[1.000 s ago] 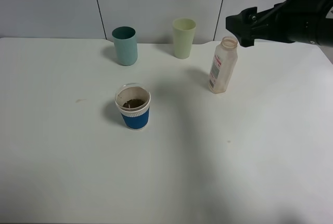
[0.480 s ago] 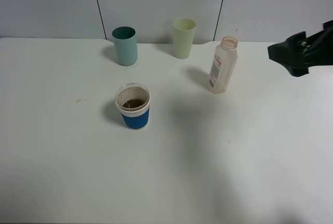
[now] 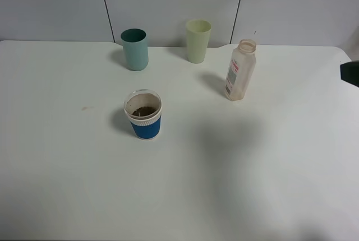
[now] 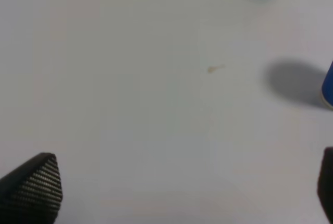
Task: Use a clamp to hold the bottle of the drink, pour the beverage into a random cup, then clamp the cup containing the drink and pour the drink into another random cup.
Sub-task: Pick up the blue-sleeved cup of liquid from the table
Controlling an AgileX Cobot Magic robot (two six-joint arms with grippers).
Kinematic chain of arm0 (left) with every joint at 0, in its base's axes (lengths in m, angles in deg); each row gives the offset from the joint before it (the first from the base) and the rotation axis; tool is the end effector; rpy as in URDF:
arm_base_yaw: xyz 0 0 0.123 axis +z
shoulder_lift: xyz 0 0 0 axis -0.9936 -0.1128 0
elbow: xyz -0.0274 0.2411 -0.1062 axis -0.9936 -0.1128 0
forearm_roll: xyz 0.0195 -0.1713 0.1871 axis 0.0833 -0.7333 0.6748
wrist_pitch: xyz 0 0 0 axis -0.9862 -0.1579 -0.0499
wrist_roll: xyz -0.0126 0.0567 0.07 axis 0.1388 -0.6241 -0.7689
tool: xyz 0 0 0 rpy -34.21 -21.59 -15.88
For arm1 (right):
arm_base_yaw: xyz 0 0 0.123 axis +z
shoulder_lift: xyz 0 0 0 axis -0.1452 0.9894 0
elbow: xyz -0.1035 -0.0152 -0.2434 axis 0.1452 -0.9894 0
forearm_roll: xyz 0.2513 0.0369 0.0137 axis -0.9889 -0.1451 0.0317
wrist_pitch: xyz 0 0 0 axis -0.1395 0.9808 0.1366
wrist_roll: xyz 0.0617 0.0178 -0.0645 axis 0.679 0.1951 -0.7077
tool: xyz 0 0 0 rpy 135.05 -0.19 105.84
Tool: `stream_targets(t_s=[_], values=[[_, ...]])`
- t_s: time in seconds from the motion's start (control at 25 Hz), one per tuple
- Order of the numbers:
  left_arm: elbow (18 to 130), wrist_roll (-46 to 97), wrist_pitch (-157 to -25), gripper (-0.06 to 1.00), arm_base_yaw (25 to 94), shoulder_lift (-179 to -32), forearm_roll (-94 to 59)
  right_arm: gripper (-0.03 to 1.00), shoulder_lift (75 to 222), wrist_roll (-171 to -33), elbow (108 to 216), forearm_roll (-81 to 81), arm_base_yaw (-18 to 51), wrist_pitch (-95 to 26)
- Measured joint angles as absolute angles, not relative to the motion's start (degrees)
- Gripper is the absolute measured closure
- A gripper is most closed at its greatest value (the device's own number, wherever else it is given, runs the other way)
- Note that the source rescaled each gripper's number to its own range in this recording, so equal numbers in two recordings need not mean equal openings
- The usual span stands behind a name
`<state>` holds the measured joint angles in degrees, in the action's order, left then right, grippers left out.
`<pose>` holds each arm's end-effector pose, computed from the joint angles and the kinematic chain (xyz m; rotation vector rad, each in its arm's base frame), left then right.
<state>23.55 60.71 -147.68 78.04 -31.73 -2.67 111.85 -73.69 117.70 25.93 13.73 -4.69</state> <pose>0.0166 0.0001 0.2806 0.0718 2.0282 -0.0504 0.1351 0.0356 0.3007 -0.4608 2.0958 -0.0773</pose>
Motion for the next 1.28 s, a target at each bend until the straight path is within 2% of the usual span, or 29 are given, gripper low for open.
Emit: stream_targets(t_s=[0.2,0.56,1.28], values=[[23.55,60.71,-147.68,-0.06,78.04,-31.73,-2.67,-0.03,108.71,-73.69,117.70,24.69,13.73,4.75],[23.55,60.71,-147.68,-0.06,78.04,-31.73,-2.67,-0.03,103.05,-73.69,117.70,20.27,13.73,14.46],[23.55,60.71,-147.68,-0.06,78.04,-31.73,-2.67,-0.03,91.09,-73.69,116.20,13.73,13.73,19.05]])
